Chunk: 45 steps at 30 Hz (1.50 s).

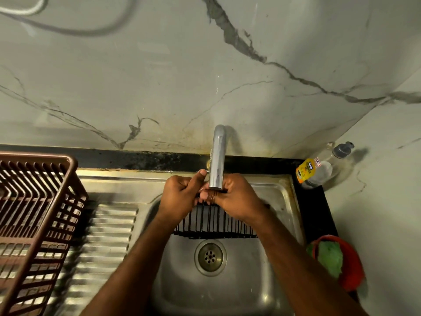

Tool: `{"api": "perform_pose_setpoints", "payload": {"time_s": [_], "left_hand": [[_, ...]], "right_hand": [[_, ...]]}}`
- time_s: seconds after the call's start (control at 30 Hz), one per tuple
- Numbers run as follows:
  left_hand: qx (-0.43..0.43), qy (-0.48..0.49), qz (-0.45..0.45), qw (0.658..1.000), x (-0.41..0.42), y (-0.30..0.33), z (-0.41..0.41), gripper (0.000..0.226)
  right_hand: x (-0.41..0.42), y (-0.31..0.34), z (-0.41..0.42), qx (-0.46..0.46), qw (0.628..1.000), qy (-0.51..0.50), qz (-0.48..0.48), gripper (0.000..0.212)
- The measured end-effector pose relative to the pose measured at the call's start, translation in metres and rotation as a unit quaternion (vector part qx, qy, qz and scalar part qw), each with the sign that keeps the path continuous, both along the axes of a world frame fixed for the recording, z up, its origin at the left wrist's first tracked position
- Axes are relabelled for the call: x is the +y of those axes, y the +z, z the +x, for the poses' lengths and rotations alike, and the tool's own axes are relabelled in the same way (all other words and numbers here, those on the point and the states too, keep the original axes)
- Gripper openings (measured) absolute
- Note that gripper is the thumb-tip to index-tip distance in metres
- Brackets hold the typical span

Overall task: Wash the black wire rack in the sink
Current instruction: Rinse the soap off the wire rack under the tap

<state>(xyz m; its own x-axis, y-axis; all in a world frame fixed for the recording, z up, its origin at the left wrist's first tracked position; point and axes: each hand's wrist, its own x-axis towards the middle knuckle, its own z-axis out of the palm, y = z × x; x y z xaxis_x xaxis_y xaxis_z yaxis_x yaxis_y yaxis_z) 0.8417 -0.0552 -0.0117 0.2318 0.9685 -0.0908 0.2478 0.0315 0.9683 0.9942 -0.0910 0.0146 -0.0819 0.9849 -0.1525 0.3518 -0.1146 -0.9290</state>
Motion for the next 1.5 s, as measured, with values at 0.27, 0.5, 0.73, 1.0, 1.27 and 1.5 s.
{"api": "perform_pose_setpoints", "payload": {"time_s": [0.27,0.5,0.73,1.0,1.27,1.5], "left_hand": [[-0.11,0.108,-0.073,0.985,0.018,-0.007,-0.041,0.06],[-0.022,0.051,-0.088,0.995,0.018,-0.024,-0.044,0.066],[-0.063,0.015,-0.166,0.984,-0.027,-0.052,-0.054,0.06],[-0.165,0.171,-0.209,0.948,-0.046,-0.04,-0.016,0.054],[-0.195,0.109,-0.185,0.957,-0.044,-0.029,-0.02,0.04],[-0.207,0.134,-0.22,0.944,-0.037,-0.02,-0.031,0.037]], "right_hand": [[-0.019,-0.007,0.076,-0.136,0.99,-0.03,-0.034,0.016],[-0.023,-0.01,0.068,-0.127,0.99,-0.057,-0.002,0.016],[-0.021,-0.009,0.069,-0.156,0.987,-0.045,-0.013,0.012],[-0.022,-0.02,0.013,-0.489,0.862,-0.067,0.118,0.033],[-0.059,-0.038,-0.061,-0.497,0.86,0.025,0.11,0.073],[-0.053,-0.026,0.043,-0.52,0.846,-0.093,0.068,0.064]]}}
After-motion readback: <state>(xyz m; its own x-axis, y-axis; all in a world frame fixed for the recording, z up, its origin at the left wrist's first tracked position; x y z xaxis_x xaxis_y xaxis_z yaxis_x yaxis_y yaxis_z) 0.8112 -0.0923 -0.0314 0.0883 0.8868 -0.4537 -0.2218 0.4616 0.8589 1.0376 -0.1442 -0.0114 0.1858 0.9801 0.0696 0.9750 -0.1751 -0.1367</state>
